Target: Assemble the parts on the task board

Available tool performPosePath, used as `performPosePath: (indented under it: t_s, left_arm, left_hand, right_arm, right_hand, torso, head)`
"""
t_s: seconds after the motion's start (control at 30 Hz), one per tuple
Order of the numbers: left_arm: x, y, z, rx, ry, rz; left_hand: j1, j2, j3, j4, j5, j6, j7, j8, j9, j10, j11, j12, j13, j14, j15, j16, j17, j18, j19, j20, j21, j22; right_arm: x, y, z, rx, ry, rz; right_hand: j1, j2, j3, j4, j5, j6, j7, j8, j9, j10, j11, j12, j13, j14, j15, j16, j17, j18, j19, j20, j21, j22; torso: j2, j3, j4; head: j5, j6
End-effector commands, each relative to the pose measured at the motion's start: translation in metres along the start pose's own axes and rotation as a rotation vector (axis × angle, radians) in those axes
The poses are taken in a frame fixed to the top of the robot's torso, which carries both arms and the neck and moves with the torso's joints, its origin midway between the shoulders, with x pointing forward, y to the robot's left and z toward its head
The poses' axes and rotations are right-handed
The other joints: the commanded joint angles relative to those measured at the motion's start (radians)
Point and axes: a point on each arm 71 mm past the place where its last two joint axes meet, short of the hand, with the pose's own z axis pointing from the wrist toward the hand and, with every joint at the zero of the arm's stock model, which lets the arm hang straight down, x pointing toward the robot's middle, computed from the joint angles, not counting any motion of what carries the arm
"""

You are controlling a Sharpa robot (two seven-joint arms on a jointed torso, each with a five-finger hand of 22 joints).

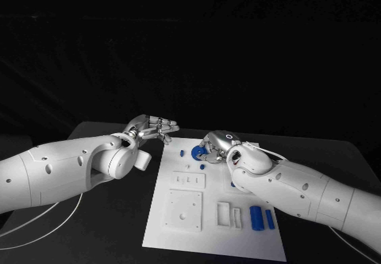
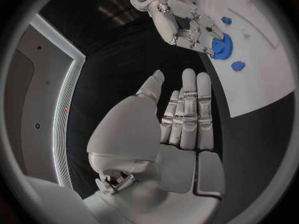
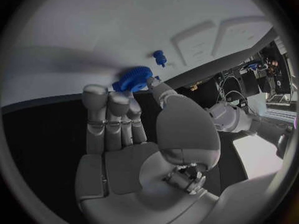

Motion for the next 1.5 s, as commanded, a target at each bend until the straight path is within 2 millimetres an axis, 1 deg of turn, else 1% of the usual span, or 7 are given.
performPosePath:
  t_s: [0.03, 0.23, 0.8, 1.0, 1.1, 1.3, 1.5]
  left_arm:
    - [0.001, -0.002, 0.0, 0.01, 0.011, -0.004]
    - [0.0, -0.001, 0.0, 0.009, 0.007, -0.003]
    - [-0.005, -0.001, 0.0, 0.008, -0.005, 0.0]
    - [-0.008, 0.0, 0.0, 0.009, -0.012, 0.002]
    - [-0.01, 0.0, 0.001, 0.009, -0.017, 0.004]
    - [-0.014, 0.001, 0.002, 0.012, -0.026, 0.007]
    - [-0.017, 0.001, 0.002, 0.019, -0.029, 0.009]
  left_hand:
    - [-0.002, 0.007, 0.001, -0.003, 0.003, -0.005, 0.001, -0.001, 0.0, -0.007, 0.002, -0.002, 0.001, 0.003, 0.004, -0.004, -0.001, 0.018, -0.004, 0.003, 0.004, -0.001]
    - [-0.002, 0.007, 0.001, -0.003, 0.003, -0.005, 0.001, -0.001, 0.0, -0.007, 0.002, -0.002, 0.001, 0.003, 0.004, -0.004, -0.001, 0.018, -0.004, 0.003, 0.004, -0.001]
    - [-0.002, 0.006, 0.003, -0.005, 0.003, -0.005, 0.001, -0.001, 0.0, -0.008, 0.002, -0.002, 0.001, 0.003, 0.004, -0.004, -0.001, 0.018, -0.004, 0.003, 0.007, -0.004]
    - [-0.002, 0.006, 0.003, -0.005, 0.003, -0.005, 0.001, -0.001, 0.0, -0.008, 0.002, -0.002, 0.001, 0.003, 0.004, -0.004, -0.001, 0.018, -0.004, 0.003, 0.007, -0.004]
    - [-0.002, 0.006, 0.004, -0.005, 0.002, -0.005, 0.001, 0.0, 0.0, -0.007, 0.002, -0.002, 0.001, 0.008, 0.002, -0.001, 0.0, 0.019, -0.002, 0.002, 0.009, -0.006]
    - [-0.003, 0.007, 0.003, -0.006, 0.002, -0.001, 0.001, 0.0, 0.0, -0.002, 0.001, -0.002, 0.001, 0.008, 0.002, 0.0, 0.001, 0.018, -0.002, 0.002, 0.012, -0.005]
    - [-0.008, 0.017, 0.001, -0.008, 0.002, 0.013, -0.003, 0.0, 0.0, 0.058, -0.011, -0.003, 0.0, 0.005, -0.002, 0.002, 0.002, 0.015, -0.008, -0.001, 0.014, -0.005]
  right_arm:
    - [0.007, -0.005, -0.003, 0.012, 0.059, -0.002]
    - [0.005, -0.009, -0.005, 0.019, 0.061, -0.001]
    - [-0.003, -0.025, -0.015, 0.043, 0.021, 0.022]
    - [-0.018, -0.039, -0.019, 0.064, -0.023, 0.088]
    - [-0.029, -0.05, -0.022, 0.087, -0.027, 0.164]
    - [-0.049, -0.081, -0.032, 0.095, -0.019, 0.268]
    - [-0.06, -0.118, -0.047, 0.036, -0.002, 0.344]
  right_hand:
    - [-0.011, -0.002, 0.004, 0.003, 0.008, 0.003, -0.001, -0.003, 0.001, -0.003, 0.002, 0.001, 0.0, -0.001, 0.004, 0.003, 0.001, 0.018, 0.053, 0.006, 0.006, 0.001]
    - [-0.013, -0.002, 0.007, 0.005, 0.028, 0.007, -0.002, -0.003, 0.001, -0.003, 0.001, 0.002, 0.0, -0.001, 0.003, 0.003, 0.0, 0.018, 0.053, 0.006, 0.004, 0.0]
    - [-0.028, -0.006, 0.032, 0.012, 0.063, 0.015, -0.004, -0.003, 0.001, -0.001, -0.001, 0.004, 0.0, 0.0, 0.002, 0.003, 0.001, 0.017, 0.054, 0.004, 0.003, 0.0]
    - [-0.025, -0.012, 0.041, 0.006, 0.063, 0.016, -0.004, -0.003, 0.001, 0.001, -0.001, 0.005, 0.001, 0.0, 0.002, 0.003, 0.001, 0.016, 0.054, 0.004, 0.005, 0.001]
    - [-0.012, -0.011, 0.019, -0.005, 0.05, 0.011, -0.003, -0.003, 0.001, -0.005, 0.002, -0.001, -0.004, -0.002, 0.004, -0.009, -0.01, 0.012, 0.052, 0.006, -0.003, -0.004]
    - [0.035, 0.008, -0.075, -0.06, 0.073, 0.005, 0.001, -0.003, 0.001, -0.008, 0.005, -0.001, -0.006, -0.002, 0.006, -0.01, -0.007, 0.007, 0.052, 0.007, -0.004, 0.003]
    - [0.103, 0.036, -0.096, -0.129, 0.082, 0.01, 0.005, -0.003, 0.001, -0.008, 0.006, 0.005, -0.001, -0.002, 0.007, 0.001, 0.009, -0.003, 0.052, 0.008, 0.015, 0.027]
  torso:
    - [0.0, 0.0009, 0.0021]
    - [-0.001, 0.0019, 0.0019]
    - [0.0, 0.0019, 0.002]
    - [-0.003, 0.0015, -0.0015]
    - [-0.003, 0.003, -0.0032]
    - [-0.011, 0.009, -0.0171]
    - [-0.016, 0.0182, -0.0295]
  head:
    - [-0.001, -0.001]
    - [0.002, -0.006]
    - [0.003, 0.002]
    - [-0.003, 0.012]
    - [-0.006, 0.015]
    - [-0.004, 0.018]
    - [-0.003, 0.023]
